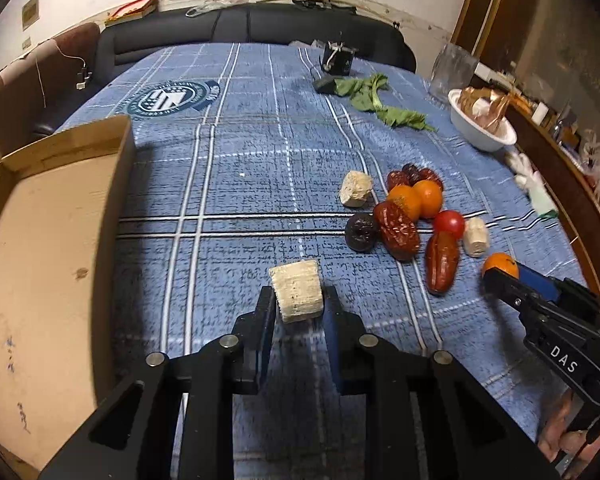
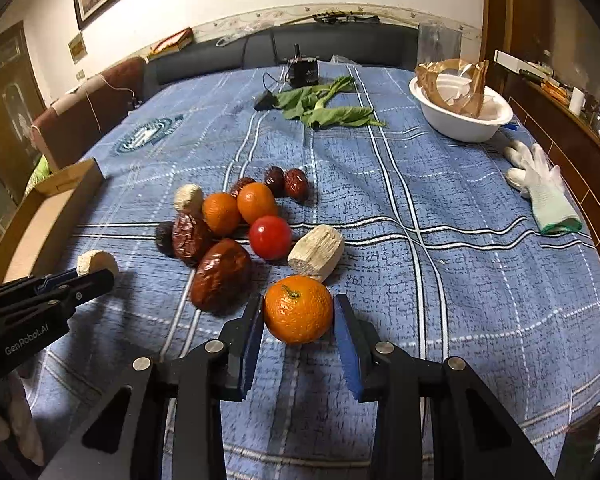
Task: Organize fruits
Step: 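Grasp the white cube with the left tool while the right tool grasps an orange, then carry both items into the cardboard tray and open both tools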
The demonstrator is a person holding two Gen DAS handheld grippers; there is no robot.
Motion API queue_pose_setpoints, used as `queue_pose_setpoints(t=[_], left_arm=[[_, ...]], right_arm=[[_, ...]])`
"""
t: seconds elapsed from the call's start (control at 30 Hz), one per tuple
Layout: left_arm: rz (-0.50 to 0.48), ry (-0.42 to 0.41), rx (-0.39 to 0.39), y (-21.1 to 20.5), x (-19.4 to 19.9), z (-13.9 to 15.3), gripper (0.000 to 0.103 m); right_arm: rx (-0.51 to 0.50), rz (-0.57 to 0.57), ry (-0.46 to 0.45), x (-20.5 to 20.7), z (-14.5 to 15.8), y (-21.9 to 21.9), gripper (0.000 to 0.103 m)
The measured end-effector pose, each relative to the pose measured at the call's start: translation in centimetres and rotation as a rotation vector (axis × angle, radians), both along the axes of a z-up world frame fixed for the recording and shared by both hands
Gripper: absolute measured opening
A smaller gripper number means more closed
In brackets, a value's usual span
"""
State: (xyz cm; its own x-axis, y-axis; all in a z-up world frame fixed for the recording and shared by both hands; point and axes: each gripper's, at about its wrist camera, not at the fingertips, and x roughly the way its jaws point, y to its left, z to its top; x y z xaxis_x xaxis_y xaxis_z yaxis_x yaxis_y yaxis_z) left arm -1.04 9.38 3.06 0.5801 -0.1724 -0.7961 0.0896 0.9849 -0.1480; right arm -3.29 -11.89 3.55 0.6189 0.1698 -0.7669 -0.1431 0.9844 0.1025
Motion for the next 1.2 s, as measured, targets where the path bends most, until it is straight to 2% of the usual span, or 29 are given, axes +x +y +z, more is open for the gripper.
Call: queue_pose_setpoints(t=[0.3, 0.5, 0.63, 0.73, 0.87, 1.03, 1.2], left_arm=[[0.052, -0.074, -0.075, 4.1, -4.3, 3.3, 0.022], [0.114, -0.124, -0.059, 9.0, -5.7, 5.6, 0.023], [0.166, -0.129, -0.018, 12.9, -4.2, 6.7, 0.023], [0.218, -0.111, 0.015, 15.9, -1.9, 6.6, 0.023], [0.278, -0.044, -0.008, 19.9, 1.6, 5.1, 0.023], [0.33, 0.016, -0.036, 23.2, 5.7, 3.2, 0.023], [0.362, 0.065, -0.049, 25.0, 8.1, 1.4, 0.023]], right_arm=[[0.059, 0.072, -0.064, -3.5, 3.4, 1.7, 0.038], [0.122, 0.175, -0.063, -4.3, 5.4, 5.6, 0.038], [0.196, 0.271, -0.037, -3.3, 6.5, 9.8, 0.038], [0.201, 0.342, -0.041, -2.0, 7.0, 14.1, 0.039], [0.211, 0.401, -0.02, 0.9, 6.7, 19.6, 0.039], [0.18, 0.436, 0.011, 5.0, 5.3, 24.9, 0.039], [0.112, 0.478, 0.049, 8.3, 3.1, 29.0, 0.039]])
